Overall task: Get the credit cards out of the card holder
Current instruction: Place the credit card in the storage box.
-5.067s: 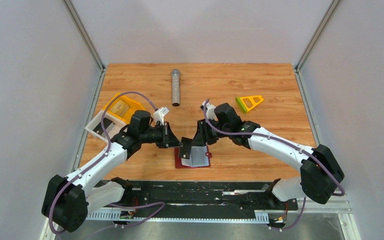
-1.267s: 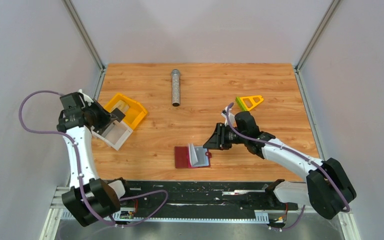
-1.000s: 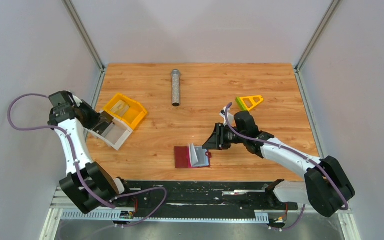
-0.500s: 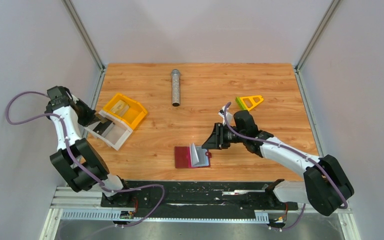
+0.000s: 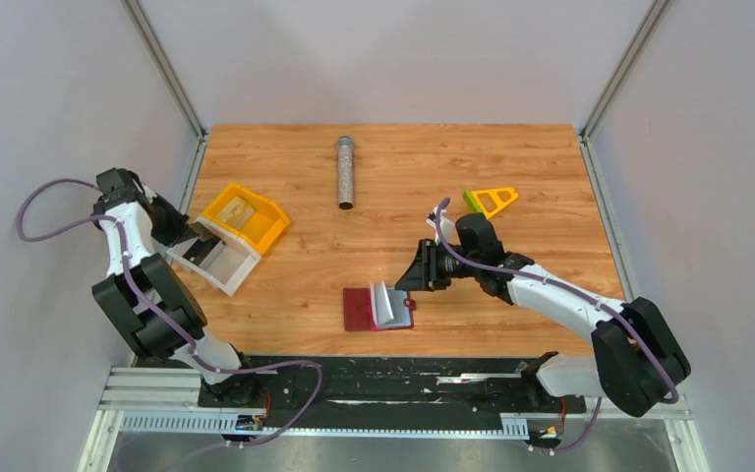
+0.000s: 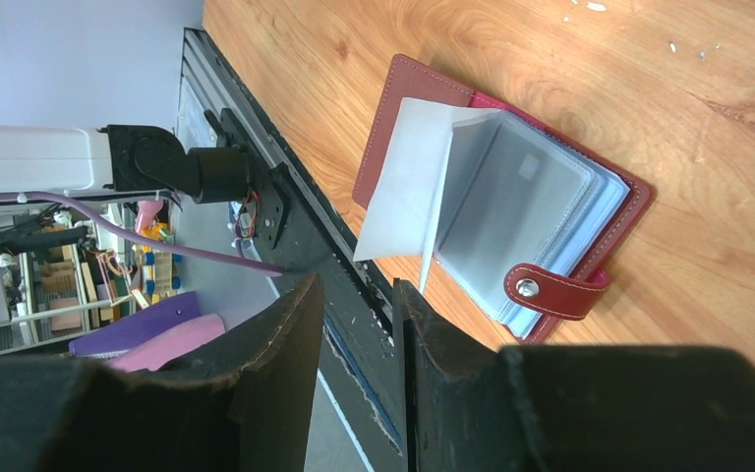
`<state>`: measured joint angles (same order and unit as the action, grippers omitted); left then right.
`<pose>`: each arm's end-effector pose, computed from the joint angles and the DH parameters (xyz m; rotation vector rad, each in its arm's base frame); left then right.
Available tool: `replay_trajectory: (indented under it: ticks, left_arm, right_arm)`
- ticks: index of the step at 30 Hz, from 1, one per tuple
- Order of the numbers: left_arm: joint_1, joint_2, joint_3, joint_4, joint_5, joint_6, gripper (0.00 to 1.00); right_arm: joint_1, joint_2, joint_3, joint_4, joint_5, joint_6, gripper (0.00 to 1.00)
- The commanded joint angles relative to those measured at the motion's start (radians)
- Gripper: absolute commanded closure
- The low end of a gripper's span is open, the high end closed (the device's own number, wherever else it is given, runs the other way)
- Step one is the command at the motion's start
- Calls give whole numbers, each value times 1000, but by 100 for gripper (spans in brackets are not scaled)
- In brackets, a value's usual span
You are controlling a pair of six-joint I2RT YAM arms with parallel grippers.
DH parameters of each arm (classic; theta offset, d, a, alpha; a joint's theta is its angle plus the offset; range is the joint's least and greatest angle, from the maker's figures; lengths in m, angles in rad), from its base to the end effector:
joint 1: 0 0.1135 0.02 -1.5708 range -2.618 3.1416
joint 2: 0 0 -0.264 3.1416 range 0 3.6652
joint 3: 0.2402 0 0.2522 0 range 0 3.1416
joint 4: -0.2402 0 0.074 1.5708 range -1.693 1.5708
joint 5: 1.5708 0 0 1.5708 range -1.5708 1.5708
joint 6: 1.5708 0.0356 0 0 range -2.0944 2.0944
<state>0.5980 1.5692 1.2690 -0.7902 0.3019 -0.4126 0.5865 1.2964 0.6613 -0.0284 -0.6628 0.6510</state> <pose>0.2714 0.1721 0.2666 -1.1817 2.3377 -0.3371 0.2058 0.1631 0.2077 -0.3274 2.4295 1.3614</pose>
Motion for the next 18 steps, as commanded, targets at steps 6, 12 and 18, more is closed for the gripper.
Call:
replay_trajectory:
  ticks: [6,12,18]
  left_arm:
    - [13,47,-3,38,6,35,93]
    - [13,48,-19,42,4,31,92]
    - [12,54,-37,48,-25,32,89]
  right_arm:
    - [0,19,56,-4,3,-29,67]
    - [-1,27,60,-5,5,-28,67]
    - [-2,22,59,-8,3,-28,67]
